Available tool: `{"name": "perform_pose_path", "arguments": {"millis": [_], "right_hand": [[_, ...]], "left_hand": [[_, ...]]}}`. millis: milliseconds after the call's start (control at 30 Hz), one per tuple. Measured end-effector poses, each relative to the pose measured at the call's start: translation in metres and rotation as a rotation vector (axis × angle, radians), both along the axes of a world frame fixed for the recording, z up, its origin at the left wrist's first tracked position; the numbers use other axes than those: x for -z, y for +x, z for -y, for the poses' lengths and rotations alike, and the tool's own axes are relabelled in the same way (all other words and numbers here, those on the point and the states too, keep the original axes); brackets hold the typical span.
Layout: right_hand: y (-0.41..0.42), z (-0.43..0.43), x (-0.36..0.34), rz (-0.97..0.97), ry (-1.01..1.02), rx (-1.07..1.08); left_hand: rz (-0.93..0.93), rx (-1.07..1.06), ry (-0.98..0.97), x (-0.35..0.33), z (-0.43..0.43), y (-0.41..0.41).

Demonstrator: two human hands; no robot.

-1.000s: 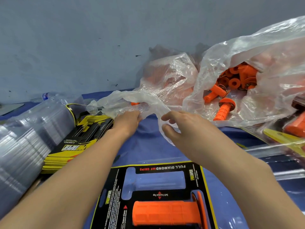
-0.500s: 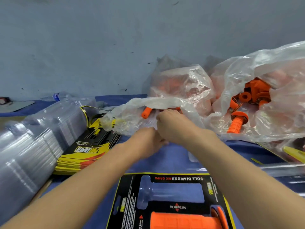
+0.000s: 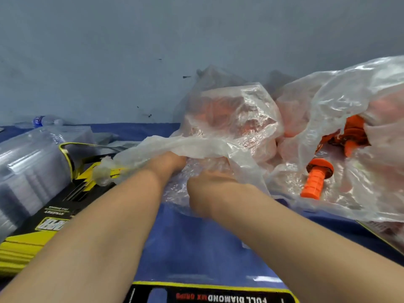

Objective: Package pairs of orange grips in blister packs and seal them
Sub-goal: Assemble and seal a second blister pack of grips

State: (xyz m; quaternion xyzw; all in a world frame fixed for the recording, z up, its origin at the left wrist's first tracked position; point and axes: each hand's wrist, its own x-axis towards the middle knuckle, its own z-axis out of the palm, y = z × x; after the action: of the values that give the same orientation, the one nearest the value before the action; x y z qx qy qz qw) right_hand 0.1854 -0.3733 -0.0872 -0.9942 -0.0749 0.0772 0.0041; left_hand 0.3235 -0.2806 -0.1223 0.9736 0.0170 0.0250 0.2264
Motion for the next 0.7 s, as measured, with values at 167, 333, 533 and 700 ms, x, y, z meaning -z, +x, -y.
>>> {"name": "perform_pose_path", "arguments": {"millis": [167, 333, 533, 700], "right_hand": [[-0.007, 0.007, -0.005, 0.089, 0.113, -0.027], [-0.034, 0.003, -0.019, 0.199, 0.351, -0.033], [-0.096, -0.013, -0.038, 0.392, 0.483, -0.061], [-0.157, -0.024, -0.05, 0.7, 0.58, -0.074]], "left_hand": [[0.035, 0.014, -0.346, -0.003, 0.007, -0.014], [0.154, 0.272, -0.258, -0.028, -0.004, -0.073], [0.585, 0.361, -0.062, -0.07, -0.049, -0.195], [0.779, 0.506, -0.147, -0.09, -0.074, -0.285]]}}
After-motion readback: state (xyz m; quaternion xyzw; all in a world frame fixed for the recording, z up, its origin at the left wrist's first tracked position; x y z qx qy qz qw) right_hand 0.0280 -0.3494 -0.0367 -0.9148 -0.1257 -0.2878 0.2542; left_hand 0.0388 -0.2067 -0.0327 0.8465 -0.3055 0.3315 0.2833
